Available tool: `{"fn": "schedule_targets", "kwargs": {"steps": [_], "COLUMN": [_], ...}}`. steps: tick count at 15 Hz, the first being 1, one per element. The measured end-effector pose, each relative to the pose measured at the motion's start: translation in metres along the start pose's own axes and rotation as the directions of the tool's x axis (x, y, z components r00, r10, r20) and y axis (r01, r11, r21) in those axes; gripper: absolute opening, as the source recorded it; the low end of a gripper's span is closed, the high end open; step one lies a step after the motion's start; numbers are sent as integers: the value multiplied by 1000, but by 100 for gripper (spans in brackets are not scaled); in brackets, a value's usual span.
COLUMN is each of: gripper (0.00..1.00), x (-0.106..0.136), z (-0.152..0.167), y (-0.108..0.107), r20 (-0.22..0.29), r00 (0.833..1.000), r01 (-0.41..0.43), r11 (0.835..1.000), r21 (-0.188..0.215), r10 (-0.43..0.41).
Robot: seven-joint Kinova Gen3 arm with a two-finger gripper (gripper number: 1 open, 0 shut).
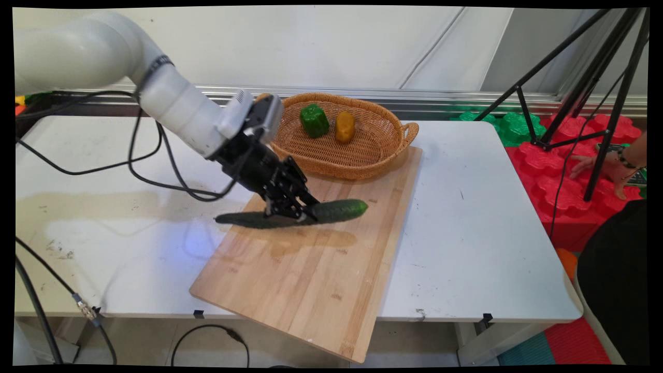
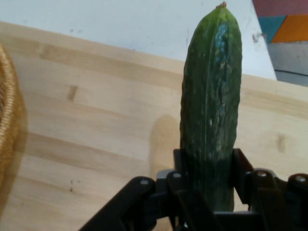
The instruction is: Place the picked object on the cutting board
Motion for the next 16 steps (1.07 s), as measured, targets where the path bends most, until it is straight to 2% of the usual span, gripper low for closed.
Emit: {"fn": "schedule_targets", "kwargs": {"steps": [5,10,11,16], "gripper": [0,0,100,100], "x": [1,-1,-1,-1], "z": [40,64,68,83], "y": [5,8,9,11], "r20": [52,89,93,106], "r00": [998,995,995,994], "r01": [29,39,40,38], "r11": [1000,999,999,999], "r21": [-9,-15,-17,-25], "r10": [-28,-38,-38,-35]}}
